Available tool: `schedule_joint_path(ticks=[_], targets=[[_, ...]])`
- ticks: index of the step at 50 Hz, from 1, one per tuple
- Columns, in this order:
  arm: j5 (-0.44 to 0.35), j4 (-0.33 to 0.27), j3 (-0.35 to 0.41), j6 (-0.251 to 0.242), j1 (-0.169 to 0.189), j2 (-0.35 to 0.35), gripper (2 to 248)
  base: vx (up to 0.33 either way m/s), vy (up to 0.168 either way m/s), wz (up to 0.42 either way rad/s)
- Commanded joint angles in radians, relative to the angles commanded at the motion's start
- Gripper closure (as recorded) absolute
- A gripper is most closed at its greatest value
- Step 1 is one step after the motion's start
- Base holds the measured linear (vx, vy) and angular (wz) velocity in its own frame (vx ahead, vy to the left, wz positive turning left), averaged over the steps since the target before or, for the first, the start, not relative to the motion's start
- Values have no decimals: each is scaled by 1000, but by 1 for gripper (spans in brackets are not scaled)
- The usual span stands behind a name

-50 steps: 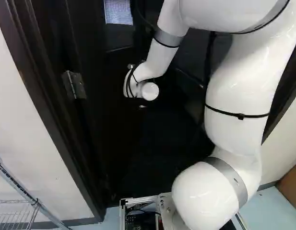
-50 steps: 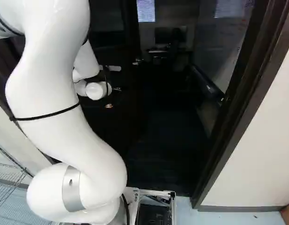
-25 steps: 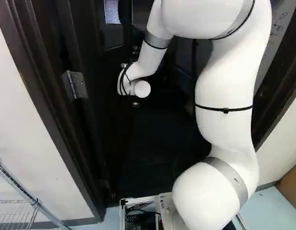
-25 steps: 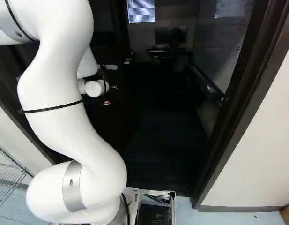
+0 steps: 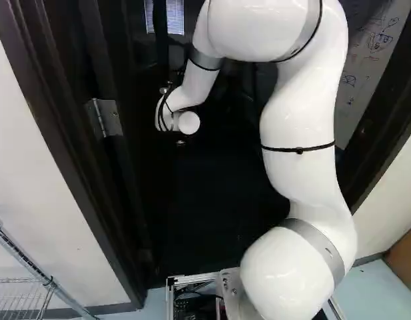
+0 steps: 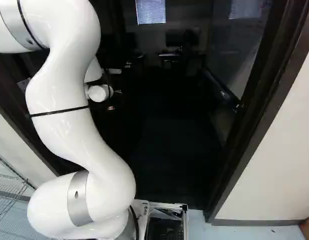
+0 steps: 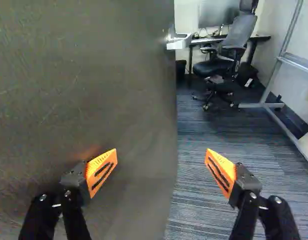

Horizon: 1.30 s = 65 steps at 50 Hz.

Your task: Open the door and move inside

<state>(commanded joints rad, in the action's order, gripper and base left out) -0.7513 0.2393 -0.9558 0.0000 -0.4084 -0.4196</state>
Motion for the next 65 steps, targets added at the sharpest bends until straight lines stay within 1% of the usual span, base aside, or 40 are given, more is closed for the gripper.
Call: schedule_joint_path(ticks=[38, 65], targets=[[0, -84, -144, 0, -61, -112, 3, 0, 0, 0], [0, -157, -194, 0, -90, -151, 3, 0, 0, 0]])
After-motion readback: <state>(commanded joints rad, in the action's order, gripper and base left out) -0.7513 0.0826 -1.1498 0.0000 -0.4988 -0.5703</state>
